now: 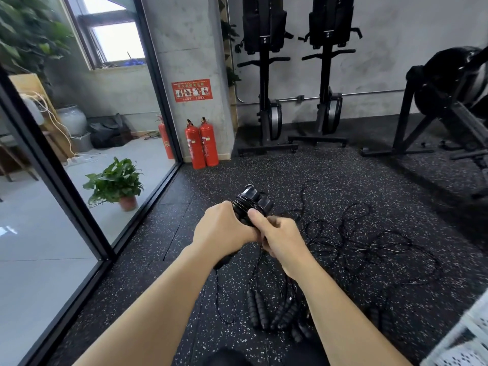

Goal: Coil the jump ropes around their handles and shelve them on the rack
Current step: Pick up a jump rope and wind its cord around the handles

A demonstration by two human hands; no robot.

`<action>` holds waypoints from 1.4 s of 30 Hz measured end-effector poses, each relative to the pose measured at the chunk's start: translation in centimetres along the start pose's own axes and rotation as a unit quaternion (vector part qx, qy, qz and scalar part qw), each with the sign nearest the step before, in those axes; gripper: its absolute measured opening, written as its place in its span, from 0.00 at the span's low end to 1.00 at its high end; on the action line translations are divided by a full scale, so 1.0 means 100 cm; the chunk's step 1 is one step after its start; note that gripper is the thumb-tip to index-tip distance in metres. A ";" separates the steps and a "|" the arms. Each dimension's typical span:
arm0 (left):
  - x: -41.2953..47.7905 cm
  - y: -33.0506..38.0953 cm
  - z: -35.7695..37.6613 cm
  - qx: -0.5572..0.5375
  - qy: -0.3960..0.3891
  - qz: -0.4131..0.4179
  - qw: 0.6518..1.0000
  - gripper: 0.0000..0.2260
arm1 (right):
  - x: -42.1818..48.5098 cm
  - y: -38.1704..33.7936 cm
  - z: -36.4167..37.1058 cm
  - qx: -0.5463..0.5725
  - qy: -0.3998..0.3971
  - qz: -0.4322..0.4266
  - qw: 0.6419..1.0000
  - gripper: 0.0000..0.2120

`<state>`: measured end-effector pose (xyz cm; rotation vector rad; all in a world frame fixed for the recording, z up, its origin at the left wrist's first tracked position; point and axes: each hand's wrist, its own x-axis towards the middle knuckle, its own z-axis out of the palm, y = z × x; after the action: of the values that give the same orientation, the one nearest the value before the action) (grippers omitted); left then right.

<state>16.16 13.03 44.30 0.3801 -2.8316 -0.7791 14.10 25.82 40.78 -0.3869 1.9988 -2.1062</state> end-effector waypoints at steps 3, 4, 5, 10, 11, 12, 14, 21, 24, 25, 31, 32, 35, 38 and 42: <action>0.002 0.000 0.007 0.023 0.001 -0.005 1.000 0.18 | 0.008 0.013 -0.002 -0.017 0.011 -0.014 1.000 0.21; 0.003 -0.001 0.010 0.050 0.001 -0.006 0.999 0.20 | 0.012 0.016 -0.003 -0.012 0.014 -0.017 1.000 0.18; 0.005 -0.003 0.014 0.080 0.002 -0.006 0.997 0.23 | 0.017 0.020 -0.003 -0.004 0.018 -0.017 1.000 0.17; 0.010 -0.015 0.044 0.088 0.046 -0.025 0.995 0.22 | 0.039 0.035 -0.008 -0.003 0.029 -0.007 1.000 0.17; 0.012 -0.017 0.049 0.083 0.054 -0.033 0.995 0.20 | 0.044 0.038 -0.008 -0.007 0.025 -0.003 1.000 0.19; 0.016 -0.020 0.053 0.079 0.057 -0.039 0.994 0.18 | 0.048 0.040 -0.008 -0.010 0.022 0.003 1.000 0.22; 0.024 -0.027 0.061 0.074 0.054 -0.050 0.995 0.17 | 0.057 0.052 -0.008 -0.024 0.012 0.021 0.999 0.26; 0.055 -0.073 0.086 0.055 0.028 -0.122 0.991 0.16 | 0.083 0.096 -0.014 -0.298 -0.008 -0.001 0.954 0.27; 0.064 -0.091 0.094 0.049 0.019 -0.149 0.987 0.16 | 0.088 0.090 -0.012 -0.429 -0.010 -0.030 0.903 0.25; 0.066 -0.096 0.095 0.053 0.017 -0.153 0.987 0.16 | 0.088 0.088 -0.011 -0.450 -0.007 -0.032 0.893 0.25; 0.072 -0.106 0.092 0.128 0.004 -0.116 0.985 0.12 | 0.084 0.069 -0.007 -0.516 0.018 -0.079 0.853 0.26; 0.071 -0.105 0.091 0.145 0.001 -0.097 0.985 0.11 | 0.083 0.064 -0.006 -0.525 0.025 -0.097 0.845 0.27; 0.064 -0.096 0.090 0.217 -0.019 -0.027 0.976 0.12 | 0.078 0.053 -0.004 -0.549 0.031 -0.156 0.821 0.28; 0.055 -0.085 0.092 0.291 -0.023 0.072 0.954 0.13 | 0.076 0.049 -0.003 -0.572 0.020 -0.190 0.798 0.30; 0.042 -0.075 0.092 0.309 -0.072 0.204 0.926 0.17 | 0.077 0.048 -0.013 -0.568 0.031 -0.205 0.796 0.31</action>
<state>11.39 9.94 32.99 -0.2072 -3.0710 0.1870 6.26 24.21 36.27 -0.9856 3.2331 -0.7348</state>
